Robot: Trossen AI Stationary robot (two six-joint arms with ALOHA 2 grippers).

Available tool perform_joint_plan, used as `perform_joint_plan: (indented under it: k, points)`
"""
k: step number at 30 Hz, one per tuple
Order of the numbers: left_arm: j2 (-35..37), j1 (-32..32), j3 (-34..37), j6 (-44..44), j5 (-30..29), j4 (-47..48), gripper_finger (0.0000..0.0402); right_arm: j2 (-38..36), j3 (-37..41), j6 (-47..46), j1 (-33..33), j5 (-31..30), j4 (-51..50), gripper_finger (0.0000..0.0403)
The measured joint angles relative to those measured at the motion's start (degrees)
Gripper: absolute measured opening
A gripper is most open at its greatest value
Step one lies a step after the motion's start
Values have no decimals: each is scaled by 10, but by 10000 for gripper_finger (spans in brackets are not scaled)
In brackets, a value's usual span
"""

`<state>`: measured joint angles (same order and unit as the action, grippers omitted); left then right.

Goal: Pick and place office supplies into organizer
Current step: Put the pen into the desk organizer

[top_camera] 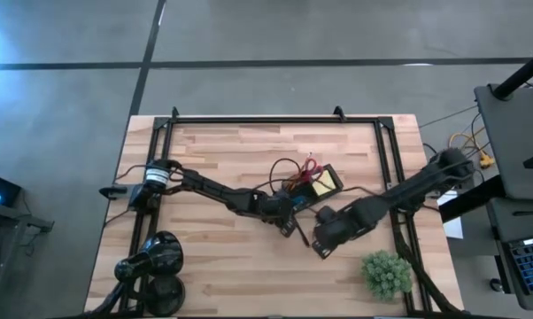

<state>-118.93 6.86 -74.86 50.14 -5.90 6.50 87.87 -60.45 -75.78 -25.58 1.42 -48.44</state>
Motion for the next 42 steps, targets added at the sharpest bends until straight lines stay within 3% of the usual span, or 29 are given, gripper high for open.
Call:
perform_joint_plan:
  k: [5,11,17,24,29,37,42]
  points:
    - [49,32,19,-26,-94,103,0,80,-41,29,-9,-33,64,156]
    - [191,92,118,31,-152,101,0,147,-88,42,-10,-91,72,195]
    - [341,158,211,95,-230,100,0,210,-100,22,2,-115,72,207]
    - [440,178,252,80,-248,100,0,286,-151,28,25,-116,44,205]
    - [464,187,258,46,-252,100,0,321,-203,41,41,-96,-7,160]
    - [466,215,257,28,-253,100,0,325,-212,11,55,-108,-20,26]
    - [463,231,257,15,-261,100,0,317,-236,2,51,-141,-58,16]
